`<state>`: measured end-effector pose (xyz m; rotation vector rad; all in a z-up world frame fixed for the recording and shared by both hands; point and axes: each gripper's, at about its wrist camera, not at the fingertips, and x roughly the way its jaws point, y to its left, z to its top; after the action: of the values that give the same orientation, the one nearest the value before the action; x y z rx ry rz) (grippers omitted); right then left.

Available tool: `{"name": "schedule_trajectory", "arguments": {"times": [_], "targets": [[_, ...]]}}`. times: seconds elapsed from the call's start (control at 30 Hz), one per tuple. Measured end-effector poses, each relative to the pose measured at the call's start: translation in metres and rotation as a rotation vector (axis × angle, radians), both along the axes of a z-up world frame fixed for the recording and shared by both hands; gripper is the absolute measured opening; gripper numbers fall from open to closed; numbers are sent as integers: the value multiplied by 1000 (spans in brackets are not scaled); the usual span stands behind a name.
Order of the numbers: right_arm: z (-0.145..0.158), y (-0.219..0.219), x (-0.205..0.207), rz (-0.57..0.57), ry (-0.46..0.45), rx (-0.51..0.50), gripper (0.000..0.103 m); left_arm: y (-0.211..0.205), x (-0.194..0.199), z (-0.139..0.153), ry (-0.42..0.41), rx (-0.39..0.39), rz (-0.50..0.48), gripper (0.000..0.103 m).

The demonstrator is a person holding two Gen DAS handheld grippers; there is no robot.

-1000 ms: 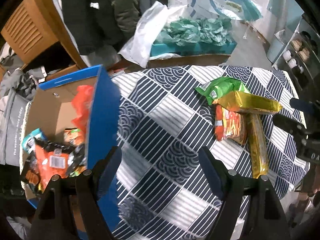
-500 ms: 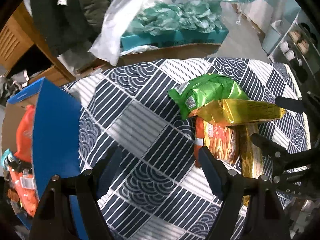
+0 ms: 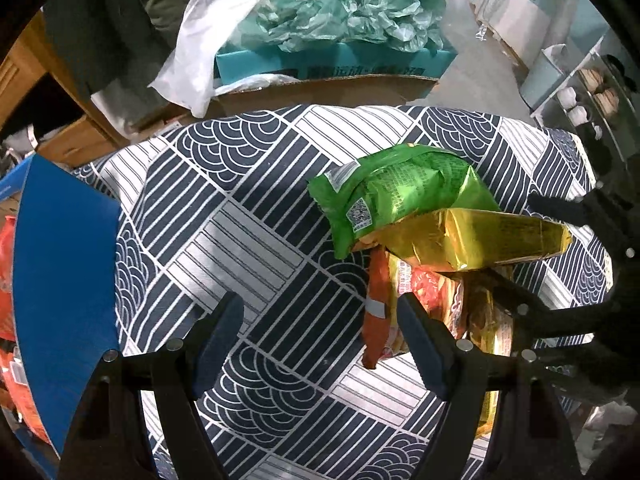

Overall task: Organize snacks
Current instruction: 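Grasp the orange stick-snack bag with the left gripper while the right grasps a gold wafer bar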

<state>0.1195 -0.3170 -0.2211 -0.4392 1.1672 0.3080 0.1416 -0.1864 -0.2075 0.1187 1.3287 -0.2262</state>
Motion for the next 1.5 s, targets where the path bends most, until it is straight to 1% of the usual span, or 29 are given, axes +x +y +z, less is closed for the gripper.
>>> {"name": "schedule_trajectory", "arguments": {"times": [0.07,0.13,0.3,0.5,0.57,0.63,0.67,0.73,0.87,1.0,1.1,1.13,1.23,1.27,1.33,1.37,1.47,1.5], "targets": [[-2,0,0,3,14,9,66,0,0,0,6,-10,8,80],[0,0,-2,6,8,21,60,0,0,0,11,-16,13,80],[9,-12,-7,-61,51,85,44,-1,-4,-1,23,-31,18,80],[11,-34,-17,-216,132,167,39,-4,-11,-9,55,-57,31,80],[10,-44,-23,-298,167,198,39,-7,-14,-10,59,-68,31,80],[5,-57,-26,-404,214,252,39,-11,-16,-11,65,-82,27,81],[4,-61,-28,-434,229,275,39,-14,-16,-11,69,-86,25,81],[2,-63,-32,-449,232,297,40,-19,-16,-12,75,-85,21,81],[-3,-57,-34,-409,224,288,39,-26,-17,-15,85,-61,15,81],[-10,-51,-36,-362,208,270,39,-23,-22,-14,86,-78,36,81],[-6,-52,-40,-363,188,289,34,-24,-25,-14,91,-89,39,86],[-4,-54,-42,-387,194,297,33,-25,-26,-15,90,-90,37,87],[0,-68,-52,-516,220,341,30,-34,-29,-15,87,-84,20,87],[1,-72,-55,-548,219,346,27,-38,-31,-17,85,-80,13,87],[3,-84,-61,-617,208,349,26,-44,-31,-20,86,-70,2,87],[1,-90,-63,-643,216,353,26,-49,-31,-24,91,-55,-9,87],[-11,-103,-62,-676,239,380,26,-57,-31,-37,118,-20,-27,87],[-14,-106,-62,-687,246,389,26,-58,-31,-40,125,-18,-27,87]]}}
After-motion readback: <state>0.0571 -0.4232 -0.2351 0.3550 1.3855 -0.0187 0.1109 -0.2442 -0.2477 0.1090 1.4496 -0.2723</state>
